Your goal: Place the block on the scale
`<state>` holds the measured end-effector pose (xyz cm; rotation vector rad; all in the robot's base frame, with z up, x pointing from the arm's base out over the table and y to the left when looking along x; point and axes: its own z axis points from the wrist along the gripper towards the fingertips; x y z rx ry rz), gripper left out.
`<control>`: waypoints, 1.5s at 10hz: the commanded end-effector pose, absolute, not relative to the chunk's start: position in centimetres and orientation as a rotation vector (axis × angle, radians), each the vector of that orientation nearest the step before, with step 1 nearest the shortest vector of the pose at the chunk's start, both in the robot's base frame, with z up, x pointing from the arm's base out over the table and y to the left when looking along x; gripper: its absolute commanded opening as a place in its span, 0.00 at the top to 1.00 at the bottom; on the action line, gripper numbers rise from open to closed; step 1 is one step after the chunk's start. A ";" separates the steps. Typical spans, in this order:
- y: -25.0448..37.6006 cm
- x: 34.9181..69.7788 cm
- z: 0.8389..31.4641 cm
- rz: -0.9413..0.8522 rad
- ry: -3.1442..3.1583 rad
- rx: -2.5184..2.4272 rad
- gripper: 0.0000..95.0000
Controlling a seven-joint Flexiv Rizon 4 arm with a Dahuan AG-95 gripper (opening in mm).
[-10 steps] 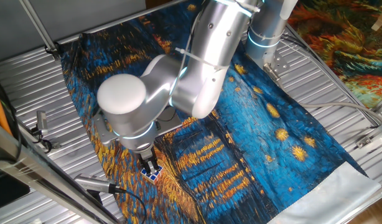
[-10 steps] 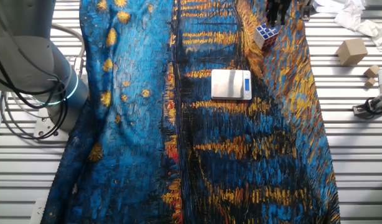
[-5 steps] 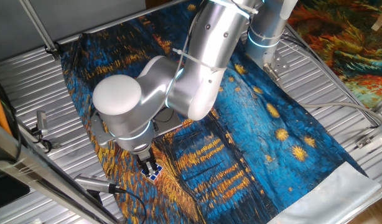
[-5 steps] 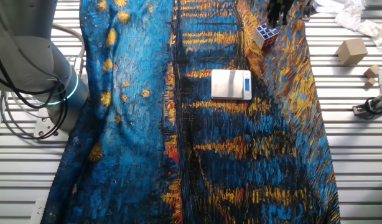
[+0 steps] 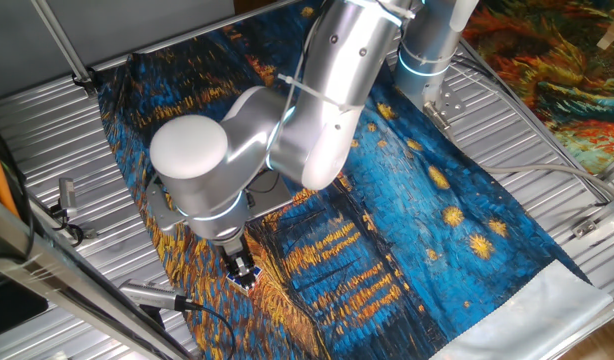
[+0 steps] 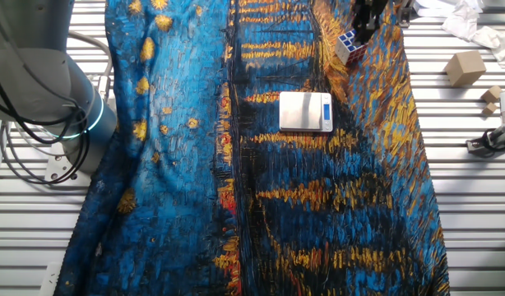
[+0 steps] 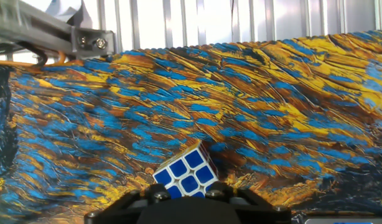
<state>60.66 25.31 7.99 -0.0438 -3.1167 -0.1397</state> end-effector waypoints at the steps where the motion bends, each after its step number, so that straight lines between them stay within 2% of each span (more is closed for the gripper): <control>1: 25.5 60.6 7.8 -0.126 -3.118 -0.032 0.00; 5: 25.8 60.5 7.2 -0.076 -3.112 0.256 0.00; 9: 25.9 60.4 6.0 -0.070 -3.109 0.319 0.00; 10: 26.0 60.4 5.4 -0.069 -3.109 0.320 0.20; 15: 26.5 59.9 3.5 -0.065 -3.121 0.323 0.20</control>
